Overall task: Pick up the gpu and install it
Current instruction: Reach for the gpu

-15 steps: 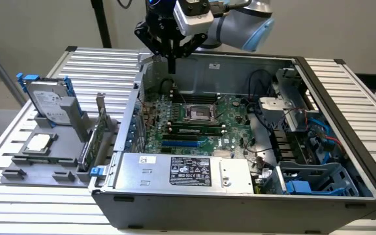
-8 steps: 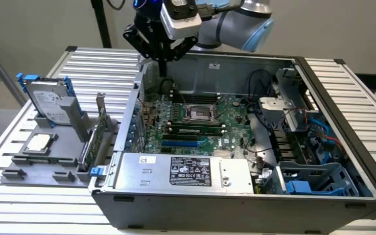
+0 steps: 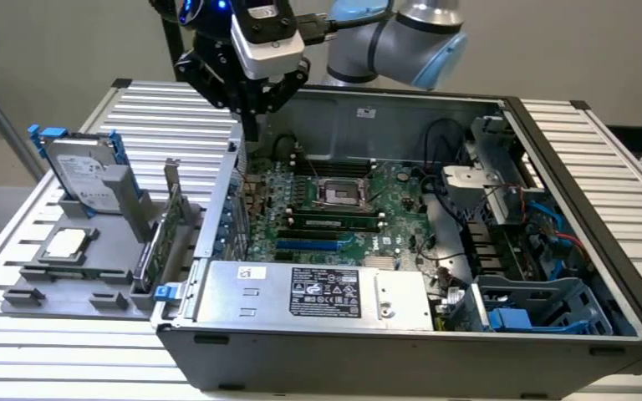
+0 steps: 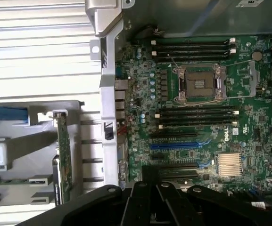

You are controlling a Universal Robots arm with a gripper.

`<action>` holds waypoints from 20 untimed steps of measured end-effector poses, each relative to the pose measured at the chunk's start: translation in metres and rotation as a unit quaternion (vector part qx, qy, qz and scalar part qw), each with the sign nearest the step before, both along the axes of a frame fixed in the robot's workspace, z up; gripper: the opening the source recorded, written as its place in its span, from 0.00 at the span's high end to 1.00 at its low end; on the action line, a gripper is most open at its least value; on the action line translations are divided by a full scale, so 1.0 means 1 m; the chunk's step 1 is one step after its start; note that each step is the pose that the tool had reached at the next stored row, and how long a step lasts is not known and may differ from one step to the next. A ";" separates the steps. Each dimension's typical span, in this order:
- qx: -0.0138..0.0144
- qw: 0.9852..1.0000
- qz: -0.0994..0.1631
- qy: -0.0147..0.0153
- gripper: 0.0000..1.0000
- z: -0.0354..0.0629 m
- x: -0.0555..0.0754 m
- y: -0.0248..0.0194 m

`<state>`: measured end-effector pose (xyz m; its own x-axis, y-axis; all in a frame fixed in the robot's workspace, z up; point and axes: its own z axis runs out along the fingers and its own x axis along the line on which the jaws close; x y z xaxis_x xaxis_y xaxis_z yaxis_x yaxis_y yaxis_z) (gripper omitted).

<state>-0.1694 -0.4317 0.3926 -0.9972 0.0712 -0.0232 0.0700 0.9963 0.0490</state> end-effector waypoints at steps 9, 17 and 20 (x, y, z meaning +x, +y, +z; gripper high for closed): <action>0.000 1.000 0.000 0.000 0.89 -0.0027 -0.040 -0.0093; -0.001 1.000 0.000 0.000 0.89 -0.0086 -0.077 -0.0117; -0.002 1.000 0.000 0.000 0.89 -0.0108 -0.090 -0.0124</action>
